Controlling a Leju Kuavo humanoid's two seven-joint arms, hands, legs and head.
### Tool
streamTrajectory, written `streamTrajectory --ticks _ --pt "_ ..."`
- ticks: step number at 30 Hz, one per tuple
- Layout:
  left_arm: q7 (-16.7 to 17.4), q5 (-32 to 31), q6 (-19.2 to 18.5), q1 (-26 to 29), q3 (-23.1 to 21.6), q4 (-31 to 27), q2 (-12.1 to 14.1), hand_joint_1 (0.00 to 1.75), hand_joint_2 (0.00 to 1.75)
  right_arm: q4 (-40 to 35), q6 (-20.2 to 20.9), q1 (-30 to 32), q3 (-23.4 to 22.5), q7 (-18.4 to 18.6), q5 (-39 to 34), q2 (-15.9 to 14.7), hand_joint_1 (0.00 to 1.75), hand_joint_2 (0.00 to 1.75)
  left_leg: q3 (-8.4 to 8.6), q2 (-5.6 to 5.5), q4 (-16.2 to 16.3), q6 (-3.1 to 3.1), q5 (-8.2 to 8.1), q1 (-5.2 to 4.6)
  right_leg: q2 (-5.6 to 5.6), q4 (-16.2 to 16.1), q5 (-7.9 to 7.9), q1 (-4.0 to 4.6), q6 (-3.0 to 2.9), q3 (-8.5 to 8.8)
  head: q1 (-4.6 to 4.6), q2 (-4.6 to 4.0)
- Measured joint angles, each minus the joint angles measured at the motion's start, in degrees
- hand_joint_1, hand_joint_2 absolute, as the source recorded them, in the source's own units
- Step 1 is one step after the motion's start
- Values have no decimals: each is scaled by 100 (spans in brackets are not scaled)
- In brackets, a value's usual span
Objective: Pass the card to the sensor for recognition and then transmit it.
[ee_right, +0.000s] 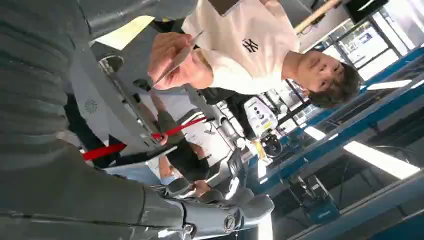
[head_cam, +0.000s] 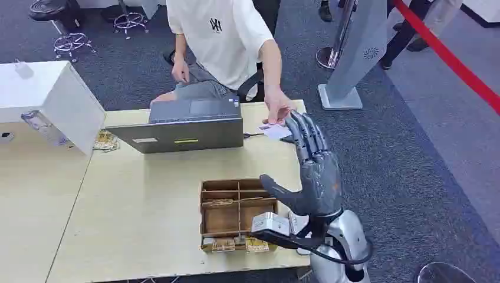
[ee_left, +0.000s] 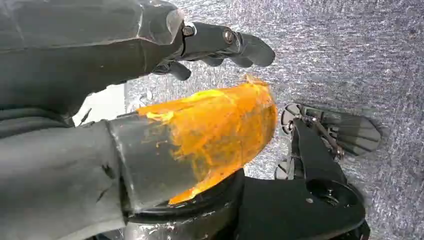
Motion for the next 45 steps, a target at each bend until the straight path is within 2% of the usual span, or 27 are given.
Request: streamTrajectory --ticks 6,9,12,15,16,17,38,43,45 --pt "-20 -39 -72 -7 -138 2 15 0 0 584 -481 -205 245 678 1056 -66 0 175 -1 0 0 0 0 0 0 0 0 0 0 0 -2 0" --pt "-24 -39 -96 -8 -186 2 20 0 0 876 -670 -378 277 902 1487 -72 0 175 -1 0 0 0 0 0 0 0 0 0 0 0 0 0" --pt "-24 -37 -125 -8 -238 2 35 0 0 1119 -732 -561 293 1154 1812 -72 0 175 0 0 0 0 1 0 0 0 0 0 0 0 -2 0" --pt "-4 -35 -133 -7 -299 2 42 0 0 1268 -736 -676 284 1254 1873 -72 0 175 0 -1 0 -1 1 0 0 0 0 0 0 0 -2 0" --pt "-2 -35 -133 -7 -310 2 42 0 0 1307 -736 -698 282 1276 1875 -72 159 175 -1 -1 0 0 1 0 0 0 0 0 0 0 -2 0" --pt "0 -35 -133 -9 -315 2 41 0 0 1335 -736 -713 275 1276 1862 -72 175 175 -1 -1 0 0 0 0 0 0 0 0 0 0 -2 0" --pt "79 42 -118 -8 -439 2 39 0 0 1670 -876 -695 201 1276 1560 -133 175 175 0 -1 0 0 0 0 1 0 0 0 0 -1 -2 0" --pt "94 72 -90 -8 -468 2 39 0 0 1663 -802 -611 168 1211 1148 -133 175 175 0 0 0 0 0 0 0 0 0 0 0 -1 -2 0" --pt "98 114 -68 -8 -489 2 39 0 0 1633 -473 -559 140 1015 458 -133 175 175 0 -1 0 0 0 0 0 0 0 0 0 -1 -2 0"
